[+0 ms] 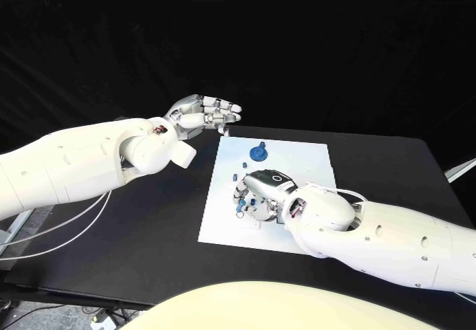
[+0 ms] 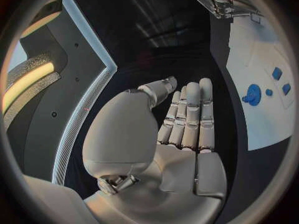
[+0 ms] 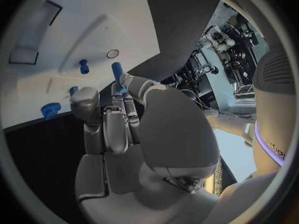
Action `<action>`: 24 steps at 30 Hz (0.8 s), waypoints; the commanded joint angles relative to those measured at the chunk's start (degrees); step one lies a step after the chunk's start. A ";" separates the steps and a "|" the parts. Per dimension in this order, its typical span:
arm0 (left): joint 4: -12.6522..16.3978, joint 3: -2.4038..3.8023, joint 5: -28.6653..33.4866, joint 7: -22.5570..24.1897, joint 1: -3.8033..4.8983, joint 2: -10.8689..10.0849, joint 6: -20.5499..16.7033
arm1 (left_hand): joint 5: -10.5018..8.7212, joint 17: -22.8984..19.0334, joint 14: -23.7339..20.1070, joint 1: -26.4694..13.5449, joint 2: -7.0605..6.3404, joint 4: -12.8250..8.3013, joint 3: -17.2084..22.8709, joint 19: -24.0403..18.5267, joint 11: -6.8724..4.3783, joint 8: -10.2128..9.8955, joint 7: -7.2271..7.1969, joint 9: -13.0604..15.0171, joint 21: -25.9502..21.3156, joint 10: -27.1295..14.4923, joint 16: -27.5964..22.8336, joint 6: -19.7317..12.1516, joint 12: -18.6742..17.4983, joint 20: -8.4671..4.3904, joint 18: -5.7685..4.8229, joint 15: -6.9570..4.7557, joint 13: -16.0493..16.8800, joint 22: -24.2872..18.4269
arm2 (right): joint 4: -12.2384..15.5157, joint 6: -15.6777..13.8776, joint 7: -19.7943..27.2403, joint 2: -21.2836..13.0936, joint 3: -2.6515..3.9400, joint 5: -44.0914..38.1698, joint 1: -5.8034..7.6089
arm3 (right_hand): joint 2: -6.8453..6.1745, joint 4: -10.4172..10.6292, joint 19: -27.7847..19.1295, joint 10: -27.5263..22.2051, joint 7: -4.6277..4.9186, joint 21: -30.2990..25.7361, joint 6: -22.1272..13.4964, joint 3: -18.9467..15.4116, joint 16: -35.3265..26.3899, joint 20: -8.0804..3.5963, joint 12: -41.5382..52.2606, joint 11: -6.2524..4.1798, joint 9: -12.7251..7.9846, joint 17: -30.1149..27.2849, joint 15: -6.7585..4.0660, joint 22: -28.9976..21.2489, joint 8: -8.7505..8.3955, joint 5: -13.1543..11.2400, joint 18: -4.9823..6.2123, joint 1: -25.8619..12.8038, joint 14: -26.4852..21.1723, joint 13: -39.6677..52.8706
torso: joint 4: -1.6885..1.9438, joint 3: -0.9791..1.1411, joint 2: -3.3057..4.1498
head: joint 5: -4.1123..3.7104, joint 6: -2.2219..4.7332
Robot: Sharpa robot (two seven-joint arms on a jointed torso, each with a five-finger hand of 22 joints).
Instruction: Assemble the parts on the task board
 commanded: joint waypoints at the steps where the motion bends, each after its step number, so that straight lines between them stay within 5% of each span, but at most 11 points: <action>1: 0.10 0.04 0.07 0.07 0.02 0.11 0.21 | 0.36 -0.55 -0.28 -0.34 0.73 0.65 -2.25 -0.05 0.09 1.08 0.46 0.41 -1.07 -1.08 -0.43 -0.31 0.60 0.34 -0.55 -0.05 0.90 -0.41 | -0.43 -0.17 0.20 0.29 -0.01 -0.26 -0.42 | 1.87 -1.34 1.09 9.53 0.14 1.06 0.61 3.17 0.74 -0.24 3.20 -2.13 1.03 0.45 -0.01 0.61 1.29 0.77 -1.64 -1.87 1.56 4.77 | 0.00 0.01 0.00 | 0.28 0.00; 24: 0.03 0.04 0.08 -0.02 0.03 0.16 0.28 | 0.37 -0.59 -0.36 -0.25 0.78 0.64 -2.22 -0.08 0.09 1.13 0.46 0.40 -1.09 -1.17 -0.40 -0.36 0.78 0.34 -0.54 -0.06 0.92 -0.42 | -2.29 0.58 0.37 1.02 -0.14 -0.35 -1.38 | 1.91 -1.46 1.06 9.51 0.15 1.05 0.56 3.27 0.77 -0.25 3.15 -2.12 1.05 0.51 -0.01 0.63 1.29 0.77 -1.63 -1.98 1.57 4.84 | -0.04 0.05 0.00 | 0.38 0.00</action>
